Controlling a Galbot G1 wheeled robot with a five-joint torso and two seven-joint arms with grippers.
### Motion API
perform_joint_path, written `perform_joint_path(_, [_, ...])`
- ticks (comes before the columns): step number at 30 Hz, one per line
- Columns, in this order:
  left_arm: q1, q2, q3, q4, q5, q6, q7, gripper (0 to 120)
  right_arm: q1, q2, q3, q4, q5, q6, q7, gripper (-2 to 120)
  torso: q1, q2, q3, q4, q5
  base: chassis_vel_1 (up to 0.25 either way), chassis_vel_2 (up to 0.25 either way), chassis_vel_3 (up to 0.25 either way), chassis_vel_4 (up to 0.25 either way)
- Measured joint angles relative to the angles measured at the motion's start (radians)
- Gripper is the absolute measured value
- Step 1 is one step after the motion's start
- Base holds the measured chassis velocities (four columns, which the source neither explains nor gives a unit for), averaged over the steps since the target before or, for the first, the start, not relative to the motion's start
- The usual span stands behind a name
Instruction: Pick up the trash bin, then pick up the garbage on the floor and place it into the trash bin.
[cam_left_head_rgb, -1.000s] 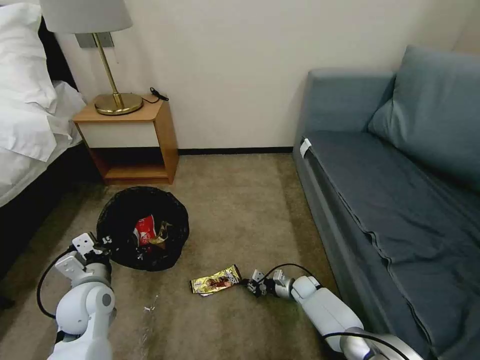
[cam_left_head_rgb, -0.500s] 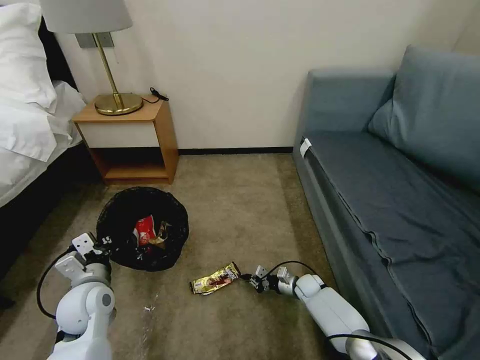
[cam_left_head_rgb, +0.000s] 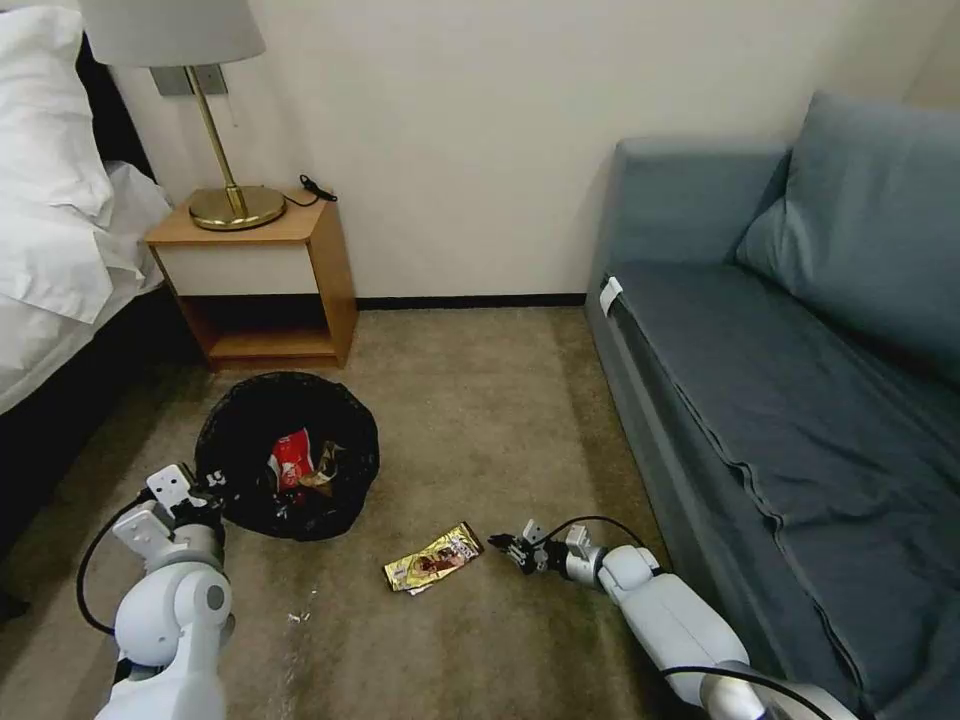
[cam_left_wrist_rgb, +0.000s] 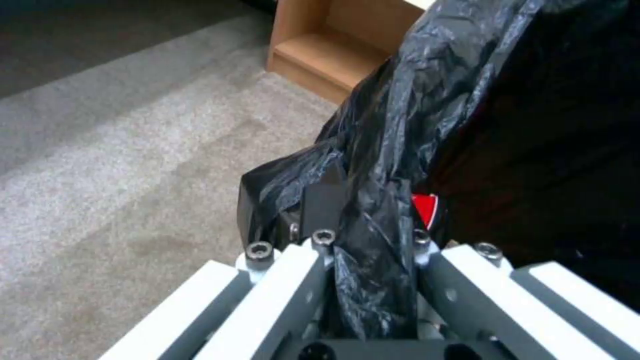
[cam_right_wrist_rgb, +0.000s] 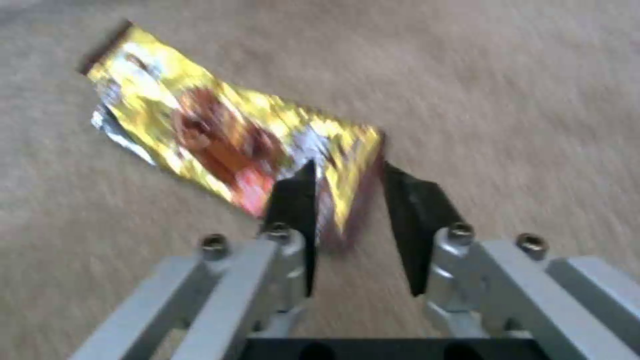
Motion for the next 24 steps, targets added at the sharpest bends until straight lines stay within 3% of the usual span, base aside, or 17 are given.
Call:
perform_joint_path(8, [-0.004,-0.001,0.003,-0.001,0.001,0.000,-0.002,1,-0.003,0.008,-0.151,0.088,0.013,0.013,0.067,57,0.000,0.000,0.000,0.0000,-0.0002,0.000,0.000,0.000,0.000])
perform_joint_path(9, [-0.004,-0.001,0.003,-0.001,0.001,0.000,-0.002,1,-0.003,0.008,-0.151,0.088,0.013,0.013,0.067,57,0.000,0.000,0.000,0.0000,-0.0002,0.000,0.000,0.000,0.000])
perform_joint_path(11, [-0.003,-0.003,0.003,-0.005,0.002,0.001,-0.002,1,0.004,0.022,-0.201,0.090,0.017,0.013,0.097,71,0.000,0.000,0.000,0.0001,0.0000,0.000,0.000,0.000,0.000])
perform_joint_path(15, [0.001,-0.003,0.003,-0.009,0.003,0.002,-0.003,1,0.020,0.043,-0.255,0.073,0.015,0.010,0.134,81,0.000,0.000,0.000,0.0001,0.0000,0.000,0.000,0.000,0.000])
perform_joint_path(17, [0.006,-0.004,0.002,-0.012,0.004,0.002,-0.005,1,0.033,0.060,-0.275,0.046,0.006,0.001,0.163,93,0.000,0.000,0.000,0.0001,-0.0001,0.000,0.000,0.000,0.000])
perform_joint_path(24, [0.005,-0.007,0.006,-0.021,0.008,0.003,-0.010,1,0.059,0.102,-0.259,-0.042,-0.012,-0.020,0.213,100,0.000,0.000,0.000,0.0001,-0.0001,0.000,0.000,0.000,0.000])
